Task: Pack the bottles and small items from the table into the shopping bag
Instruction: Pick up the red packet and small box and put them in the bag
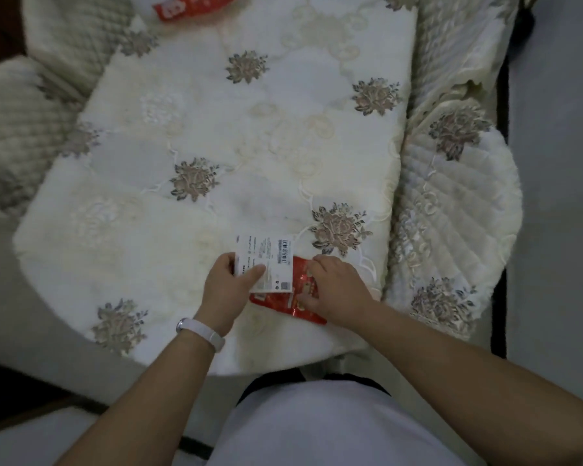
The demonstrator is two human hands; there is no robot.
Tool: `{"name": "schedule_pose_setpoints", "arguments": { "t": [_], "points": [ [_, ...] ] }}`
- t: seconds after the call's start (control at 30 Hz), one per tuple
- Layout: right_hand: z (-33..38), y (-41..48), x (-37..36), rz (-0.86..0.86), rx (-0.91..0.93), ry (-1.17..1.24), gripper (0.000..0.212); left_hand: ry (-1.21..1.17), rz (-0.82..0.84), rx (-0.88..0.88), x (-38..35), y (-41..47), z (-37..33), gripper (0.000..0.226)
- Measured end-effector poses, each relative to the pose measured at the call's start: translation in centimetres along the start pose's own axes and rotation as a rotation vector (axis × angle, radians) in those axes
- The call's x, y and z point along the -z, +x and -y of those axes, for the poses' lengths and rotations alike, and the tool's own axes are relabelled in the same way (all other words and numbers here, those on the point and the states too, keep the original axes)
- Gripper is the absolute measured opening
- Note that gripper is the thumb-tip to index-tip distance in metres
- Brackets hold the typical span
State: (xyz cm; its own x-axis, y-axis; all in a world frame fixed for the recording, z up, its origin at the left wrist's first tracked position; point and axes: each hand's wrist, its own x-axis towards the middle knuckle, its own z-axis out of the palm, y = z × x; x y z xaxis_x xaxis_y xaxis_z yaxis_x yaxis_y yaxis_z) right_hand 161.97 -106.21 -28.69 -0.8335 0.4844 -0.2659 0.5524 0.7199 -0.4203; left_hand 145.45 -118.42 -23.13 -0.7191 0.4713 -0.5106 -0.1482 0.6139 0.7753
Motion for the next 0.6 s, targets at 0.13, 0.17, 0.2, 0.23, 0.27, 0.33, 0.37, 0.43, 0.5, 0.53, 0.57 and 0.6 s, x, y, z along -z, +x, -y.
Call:
{"name": "schedule_pose_setpoints", "arguments": {
  "t": [0.13, 0.17, 0.2, 0.23, 0.27, 0.33, 0.37, 0.43, 0.5, 0.53, 0.57, 0.6],
  "points": [
    [1.3, 1.7, -0.2, 0.056, 0.062, -0.103, 0.072, -0.122, -0.141, 0.056, 2.5, -2.1, 1.1, 0.022],
    [1.6, 1.9, -0.3, 0.061, 0.062, -0.121, 0.077, -0.132, -0.168, 0.063, 3.0, -2.6, 1.5, 0.021],
    [1.8, 2.0, -0.4, 0.058, 0.063, -0.139, 0.08, -0.145, -0.196, 0.068, 3.6, -3.1, 1.8, 0.022],
    [2.0, 2.0, -0.4, 0.054, 0.062, -0.155, 0.083, -0.159, -0.222, 0.07, 4.1, -3.6, 2.3, 0.022],
    [2.2, 2.0, -0.5, 0.056, 0.054, -0.164, 0.086, -0.173, -0.246, 0.075, 4.5, -4.1, 2.8, 0.023],
    [2.5, 2.1, -0.3, 0.093, 0.02, -0.175, 0.095, -0.204, -0.289, 0.089, 5.2, -5.0, 3.7, 0.024],
    [2.8, 2.2, -0.2, 0.118, 0.002, -0.188, 0.099, -0.221, -0.307, 0.092, 5.4, -5.3, 4.2, 0.025],
    [3.2, 2.5, -0.1, 0.156, -0.028, -0.188, 0.099, -0.247, -0.333, 0.103, 5.6, -6.0, 5.0, 0.028],
    [3.5, 2.6, 0.1, 0.185, -0.056, -0.134, 0.089, -0.271, -0.349, 0.11, 5.8, -6.5, 5.5, 0.028],
    [3.5, 2.7, 0.1, 0.208, -0.075, -0.078, 0.082, -0.277, -0.355, 0.108, 6.0, -6.7, 5.6, 0.029],
    [3.4, 2.8, 0.1, 0.244, -0.095, -0.007, 0.074, -0.284, -0.357, 0.105, 6.1, -6.8, 5.7, 0.03],
    [3.3, 2.8, 0.1, 0.285, -0.109, 0.067, 0.064, -0.289, -0.355, 0.099, 6.3, -6.9, 5.8, 0.031]
  ]
}}
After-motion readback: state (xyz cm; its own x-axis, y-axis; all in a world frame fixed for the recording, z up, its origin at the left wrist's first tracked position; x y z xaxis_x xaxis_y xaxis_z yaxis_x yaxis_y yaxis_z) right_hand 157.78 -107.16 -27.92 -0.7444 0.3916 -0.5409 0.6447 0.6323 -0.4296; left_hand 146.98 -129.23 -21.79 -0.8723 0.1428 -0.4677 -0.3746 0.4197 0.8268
